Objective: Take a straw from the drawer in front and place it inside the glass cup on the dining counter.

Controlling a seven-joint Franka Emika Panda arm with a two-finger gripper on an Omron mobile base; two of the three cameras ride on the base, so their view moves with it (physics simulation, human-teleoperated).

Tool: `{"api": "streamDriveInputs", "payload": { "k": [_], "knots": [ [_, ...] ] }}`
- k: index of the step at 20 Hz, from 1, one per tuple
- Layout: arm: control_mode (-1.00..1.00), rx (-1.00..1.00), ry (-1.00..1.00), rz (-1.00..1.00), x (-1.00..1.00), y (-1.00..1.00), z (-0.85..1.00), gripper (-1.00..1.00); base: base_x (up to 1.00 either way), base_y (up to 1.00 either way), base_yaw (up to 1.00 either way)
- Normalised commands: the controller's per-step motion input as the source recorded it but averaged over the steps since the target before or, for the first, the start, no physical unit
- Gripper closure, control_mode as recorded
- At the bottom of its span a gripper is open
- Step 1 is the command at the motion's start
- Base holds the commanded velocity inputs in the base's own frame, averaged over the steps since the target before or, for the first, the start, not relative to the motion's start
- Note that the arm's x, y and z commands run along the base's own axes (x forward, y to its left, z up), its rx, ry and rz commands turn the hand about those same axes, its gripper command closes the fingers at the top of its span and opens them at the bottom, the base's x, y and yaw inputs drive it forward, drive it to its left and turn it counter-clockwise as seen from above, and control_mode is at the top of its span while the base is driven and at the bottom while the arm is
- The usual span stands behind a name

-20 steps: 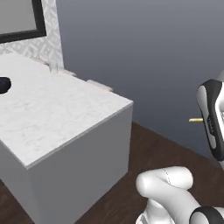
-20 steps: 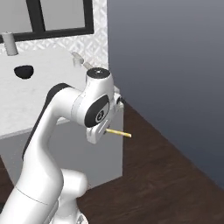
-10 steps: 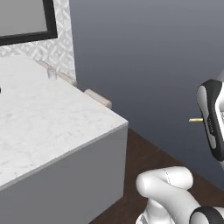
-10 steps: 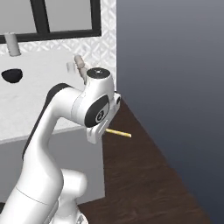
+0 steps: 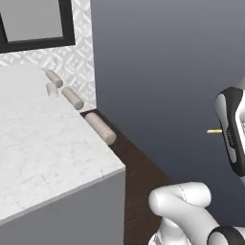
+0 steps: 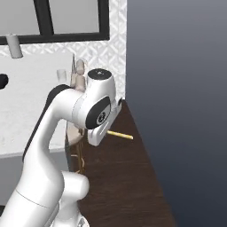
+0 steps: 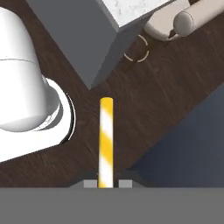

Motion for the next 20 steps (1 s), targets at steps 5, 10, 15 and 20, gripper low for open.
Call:
{"api": "streamDriveInputs", "payload": {
  "k": [5,10,15,20],
  "knots": [
    [1.0,0.0,0.0,0.0,0.0,0.0,0.0,1.0,0.89,-0.82,0.33],
    [1.0,0.0,0.0,0.0,0.0,0.0,0.0,1.0,0.85,-0.76,0.36],
    [1.0,0.0,0.0,0.0,0.0,0.0,0.0,1.0,0.82,-0.77,0.37],
    [1.0,0.0,0.0,0.0,0.0,0.0,0.0,1.0,0.86,-0.7,0.39]
  ]
}}
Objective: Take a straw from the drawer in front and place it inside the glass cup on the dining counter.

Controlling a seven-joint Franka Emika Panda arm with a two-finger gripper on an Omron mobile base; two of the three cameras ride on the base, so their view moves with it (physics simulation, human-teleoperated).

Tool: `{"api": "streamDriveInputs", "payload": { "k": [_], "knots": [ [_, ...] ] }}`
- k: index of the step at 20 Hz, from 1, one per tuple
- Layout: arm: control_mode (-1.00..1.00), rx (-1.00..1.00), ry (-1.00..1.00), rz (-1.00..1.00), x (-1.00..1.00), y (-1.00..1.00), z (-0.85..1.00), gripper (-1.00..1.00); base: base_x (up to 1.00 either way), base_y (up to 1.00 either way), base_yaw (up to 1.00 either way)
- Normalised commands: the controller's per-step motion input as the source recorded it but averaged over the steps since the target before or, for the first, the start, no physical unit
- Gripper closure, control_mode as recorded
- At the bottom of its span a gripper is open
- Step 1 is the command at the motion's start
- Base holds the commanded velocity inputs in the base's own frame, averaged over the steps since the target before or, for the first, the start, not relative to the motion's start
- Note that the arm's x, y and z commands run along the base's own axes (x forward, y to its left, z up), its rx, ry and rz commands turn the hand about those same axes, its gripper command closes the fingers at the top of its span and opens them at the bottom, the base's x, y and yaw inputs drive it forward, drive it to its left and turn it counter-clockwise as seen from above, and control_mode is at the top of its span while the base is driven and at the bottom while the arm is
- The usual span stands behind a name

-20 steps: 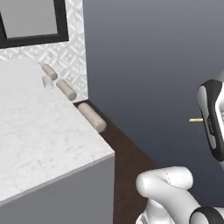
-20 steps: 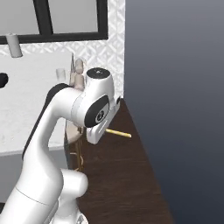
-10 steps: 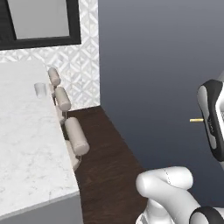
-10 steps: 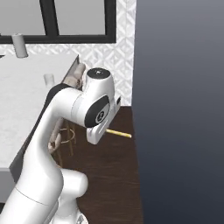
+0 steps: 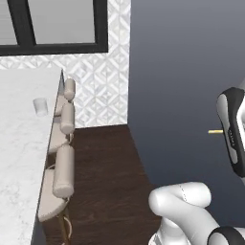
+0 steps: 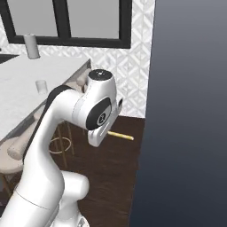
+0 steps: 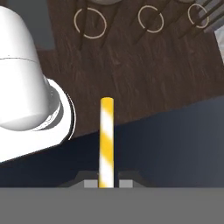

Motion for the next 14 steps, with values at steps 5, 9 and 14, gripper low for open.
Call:
{"api": "streamDriveInputs", "payload": {
  "k": [5,9,14],
  "knots": [
    [1.0,0.0,0.0,0.0,0.0,0.0,0.0,1.0,0.89,-0.62,0.42],
    [1.0,0.0,0.0,0.0,0.0,0.0,0.0,1.0,0.88,-0.55,0.47],
    [1.0,0.0,0.0,0.0,0.0,0.0,0.0,1.0,0.84,-0.55,0.48]
  ]
}}
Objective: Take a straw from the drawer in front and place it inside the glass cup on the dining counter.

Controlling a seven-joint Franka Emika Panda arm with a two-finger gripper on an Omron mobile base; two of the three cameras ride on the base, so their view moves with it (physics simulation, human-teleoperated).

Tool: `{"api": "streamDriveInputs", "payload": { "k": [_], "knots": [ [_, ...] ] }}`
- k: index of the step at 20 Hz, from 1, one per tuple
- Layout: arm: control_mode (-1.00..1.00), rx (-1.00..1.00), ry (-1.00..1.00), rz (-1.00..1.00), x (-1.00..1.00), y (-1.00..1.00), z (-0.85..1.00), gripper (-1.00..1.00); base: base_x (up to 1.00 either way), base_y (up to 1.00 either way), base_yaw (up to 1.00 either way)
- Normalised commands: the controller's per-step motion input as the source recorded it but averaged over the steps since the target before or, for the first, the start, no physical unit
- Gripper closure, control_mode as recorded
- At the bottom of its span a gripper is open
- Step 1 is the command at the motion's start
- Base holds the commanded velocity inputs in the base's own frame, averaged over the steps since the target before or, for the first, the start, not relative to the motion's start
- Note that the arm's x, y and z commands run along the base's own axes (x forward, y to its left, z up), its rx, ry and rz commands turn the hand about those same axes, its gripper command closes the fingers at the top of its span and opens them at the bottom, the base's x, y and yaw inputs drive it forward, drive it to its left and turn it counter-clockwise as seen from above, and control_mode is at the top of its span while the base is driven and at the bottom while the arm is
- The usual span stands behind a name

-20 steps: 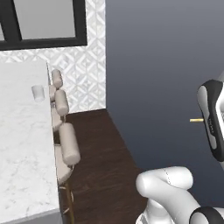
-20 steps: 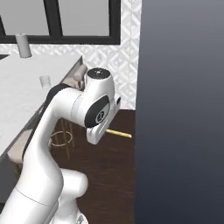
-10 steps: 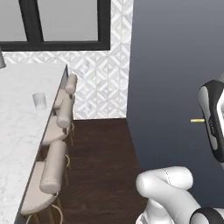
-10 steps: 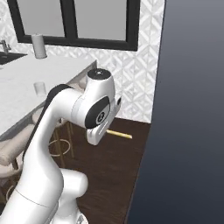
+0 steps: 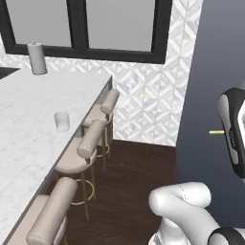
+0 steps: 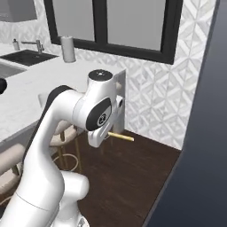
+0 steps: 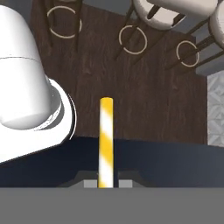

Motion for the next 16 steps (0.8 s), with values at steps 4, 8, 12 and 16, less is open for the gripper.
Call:
{"api": "streamDriveInputs", "payload": {
  "k": [4,8,12,16],
  "knots": [
    [1.0,0.0,0.0,0.0,0.0,0.0,0.0,1.0,0.7,-0.61,0.48],
    [1.0,0.0,0.0,0.0,0.0,0.0,0.0,1.0,0.6,-0.62,0.49],
    [1.0,0.0,0.0,0.0,0.0,0.0,0.0,1.0,0.46,-0.6,0.52],
    [1.0,0.0,0.0,0.0,0.0,0.0,0.0,1.0,0.21,-0.64,0.55]
  ]
}}
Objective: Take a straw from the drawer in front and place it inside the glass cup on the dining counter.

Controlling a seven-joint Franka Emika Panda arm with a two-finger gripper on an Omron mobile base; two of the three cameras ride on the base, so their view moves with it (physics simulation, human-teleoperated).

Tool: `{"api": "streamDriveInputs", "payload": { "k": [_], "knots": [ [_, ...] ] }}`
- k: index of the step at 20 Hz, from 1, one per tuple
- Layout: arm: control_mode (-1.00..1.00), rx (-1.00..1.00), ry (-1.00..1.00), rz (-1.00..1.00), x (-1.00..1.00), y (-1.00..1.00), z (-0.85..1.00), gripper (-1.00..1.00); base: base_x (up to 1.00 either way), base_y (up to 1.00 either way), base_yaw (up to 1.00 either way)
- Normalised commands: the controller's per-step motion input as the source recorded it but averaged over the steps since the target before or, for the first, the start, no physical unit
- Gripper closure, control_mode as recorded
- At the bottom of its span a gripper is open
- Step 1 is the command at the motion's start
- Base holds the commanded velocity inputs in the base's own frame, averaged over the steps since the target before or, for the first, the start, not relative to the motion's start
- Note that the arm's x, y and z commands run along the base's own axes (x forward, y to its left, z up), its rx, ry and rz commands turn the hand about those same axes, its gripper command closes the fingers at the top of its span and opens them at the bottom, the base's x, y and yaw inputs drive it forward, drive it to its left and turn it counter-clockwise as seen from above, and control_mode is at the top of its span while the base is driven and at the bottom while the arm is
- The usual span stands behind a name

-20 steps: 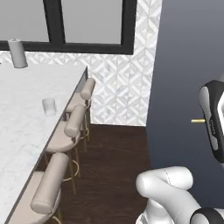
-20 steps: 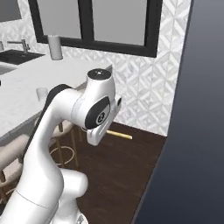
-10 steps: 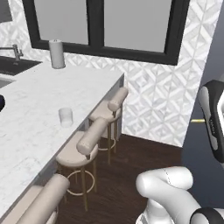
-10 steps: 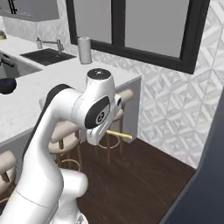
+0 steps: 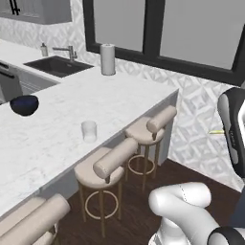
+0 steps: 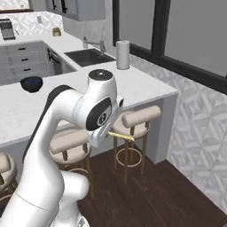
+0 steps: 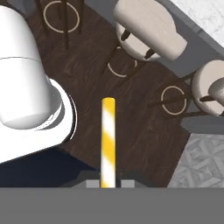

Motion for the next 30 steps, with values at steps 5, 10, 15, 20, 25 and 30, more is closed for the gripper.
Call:
{"api": "streamDriveInputs", "payload": {
  "k": [5,10,15,20,25,30],
  "knots": [
    [1.0,0.0,0.0,0.0,0.0,0.0,0.0,1.0,0.2,-0.59,0.59],
    [1.0,0.0,0.0,0.0,0.0,0.0,0.0,1.0,0.38,-0.5,0.61],
    [1.0,0.0,0.0,0.0,0.0,0.0,0.0,1.0,0.44,-0.54,0.59],
    [1.0,0.0,0.0,0.0,0.0,0.0,0.0,1.0,0.61,-0.26,0.49],
    [1.0,0.0,0.0,0.0,0.0,0.0,0.0,1.0,0.56,-0.13,0.38],
    [1.0,0.0,0.0,0.0,0.0,0.0,0.0,1.0,0.62,-0.15,0.26]
  ]
}}
